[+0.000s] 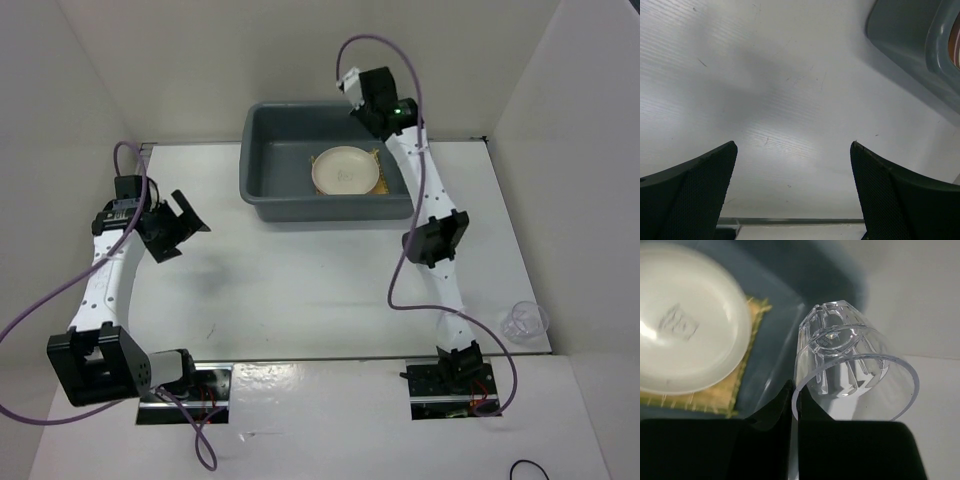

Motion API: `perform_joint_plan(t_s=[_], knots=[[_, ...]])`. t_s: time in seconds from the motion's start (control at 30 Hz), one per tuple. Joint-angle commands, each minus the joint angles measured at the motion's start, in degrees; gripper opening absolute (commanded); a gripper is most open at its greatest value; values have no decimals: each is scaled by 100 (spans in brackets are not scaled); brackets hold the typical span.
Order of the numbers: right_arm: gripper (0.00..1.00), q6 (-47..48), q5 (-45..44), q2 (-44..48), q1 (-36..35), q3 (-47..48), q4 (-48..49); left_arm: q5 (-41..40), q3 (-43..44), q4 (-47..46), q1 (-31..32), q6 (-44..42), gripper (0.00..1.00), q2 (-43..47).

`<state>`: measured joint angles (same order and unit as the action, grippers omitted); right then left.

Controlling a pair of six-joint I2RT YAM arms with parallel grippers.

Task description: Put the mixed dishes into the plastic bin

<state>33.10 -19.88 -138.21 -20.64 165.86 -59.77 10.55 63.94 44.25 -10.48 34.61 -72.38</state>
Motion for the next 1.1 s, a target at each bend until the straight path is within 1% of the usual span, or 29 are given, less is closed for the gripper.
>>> perform_joint_plan(t_s=[0.0, 0.03, 0.07, 0.13, 0.27, 0.47, 0.67, 0.8, 0.87, 0.93, 0.97, 1.0, 1.07], knots=[[0, 259, 106, -424, -81, 646, -843, 18, -49, 154, -155, -104, 100, 259], [0, 258, 107, -704, -80, 1076, -1078, 18, -101, 206, -156, -104, 100, 329], [0, 258, -198, -951, -80, 1089, -933, 18, -101, 277, -156, -104, 100, 382], [0, 258, -114, -1268, -80, 1263, -1001, -35, -101, 347, -156, -104, 100, 452], [0, 197, -262, -1699, 95, 1405, -747, -88, -101, 540, -209, -104, 100, 566], [0, 197, -332, -2060, 367, 1405, -694, -149, -101, 655, -209, -104, 100, 620], [0, 249, -51, -2297, 570, 1405, -589, -149, -154, 708, -209, -51, 100, 725], [3, 355, 431, -2403, 623, 1405, -589, -149, -154, 761, -209, -51, 100, 725], [3, 355, 432, -2403, 623, 1405, -589, -202, -154, 761, -209, -51, 100, 725], [8, 355, 432, -2456, 623, 1405, -589, -202, -154, 761, -209, 2, 100, 777], [8, 355, 432, -2456, 623, 1405, -589, -202, -154, 761, -209, 2, 100, 778], [12, 355, 432, -2456, 675, 1405, -536, -202, -154, 761, -209, 2, 100, 778], [15, 355, 432, -2456, 676, 1405, -536, -202, -216, 761, -209, 2, 100, 778]])
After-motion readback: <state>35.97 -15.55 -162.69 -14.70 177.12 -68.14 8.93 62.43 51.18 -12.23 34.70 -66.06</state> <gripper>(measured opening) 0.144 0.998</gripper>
